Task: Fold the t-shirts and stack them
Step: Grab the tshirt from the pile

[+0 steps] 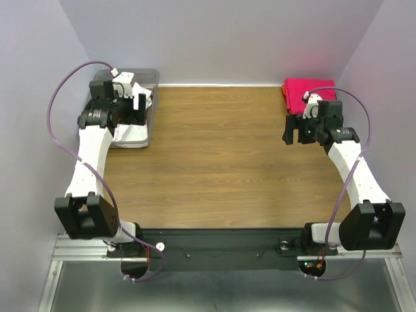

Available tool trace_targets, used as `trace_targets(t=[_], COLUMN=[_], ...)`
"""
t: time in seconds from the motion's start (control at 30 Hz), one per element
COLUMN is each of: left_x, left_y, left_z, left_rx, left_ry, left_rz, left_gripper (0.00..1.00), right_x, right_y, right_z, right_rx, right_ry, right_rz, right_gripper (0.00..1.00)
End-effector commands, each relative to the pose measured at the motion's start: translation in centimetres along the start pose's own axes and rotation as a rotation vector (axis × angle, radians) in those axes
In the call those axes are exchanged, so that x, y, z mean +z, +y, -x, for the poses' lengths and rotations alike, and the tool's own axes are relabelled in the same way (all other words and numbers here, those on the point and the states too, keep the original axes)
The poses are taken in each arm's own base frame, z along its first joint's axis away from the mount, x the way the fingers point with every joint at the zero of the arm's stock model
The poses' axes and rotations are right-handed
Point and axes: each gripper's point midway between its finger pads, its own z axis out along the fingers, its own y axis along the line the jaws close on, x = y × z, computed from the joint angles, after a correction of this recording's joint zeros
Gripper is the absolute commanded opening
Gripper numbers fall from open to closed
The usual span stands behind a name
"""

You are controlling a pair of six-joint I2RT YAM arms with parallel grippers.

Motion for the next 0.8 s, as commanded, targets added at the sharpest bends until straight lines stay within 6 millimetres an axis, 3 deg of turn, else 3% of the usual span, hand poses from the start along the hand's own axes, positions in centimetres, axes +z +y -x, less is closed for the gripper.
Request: trace_targets(t=[0.0,0.2,0.3,0.33,0.5,0.53,0.77], left_x=[0.0,6.1,8.1,9.9,13.7,14.9,18.5], left_y=[2.2,6.4,7.7,8.4,10.1,10.4,11.1], left_z=[3.1,3.3,3.9,2.9,2.1,1.1,-3.2], left_rx=[0.084,0.092,0.086,0.075,0.062,0.057,0.031], left_ry=[-0.032,0.086,0.093,0.126,0.159,0.182,0.262], left_rz=[0.024,0.043,0.041,0.041,0.052,0.053,0.051], left_gripper=[0.98,0.98,0.98,0.98,0.97,0.97,0.86], right_x=[-0.5,0.7,1.3,1.5,2.2,2.5,3.3], right_y=[0.3,0.3,0.4,0.4,0.1,0.1,-0.2], right_z=[2.1,1.4,1.0,0.9,0.3,0.0,-0.6], right_rx=[-0.008,0.001,0.006,0.008,0.011,0.012,0.019], right_ry=[-0.038,0.003,0.026,0.032,0.06,0.071,0.1], right_rz=[0.02,0.033,0.05,0.049,0.044,0.045,0.039], right_gripper=[1.0,1.0,1.0,1.0,1.0,1.0,1.0])
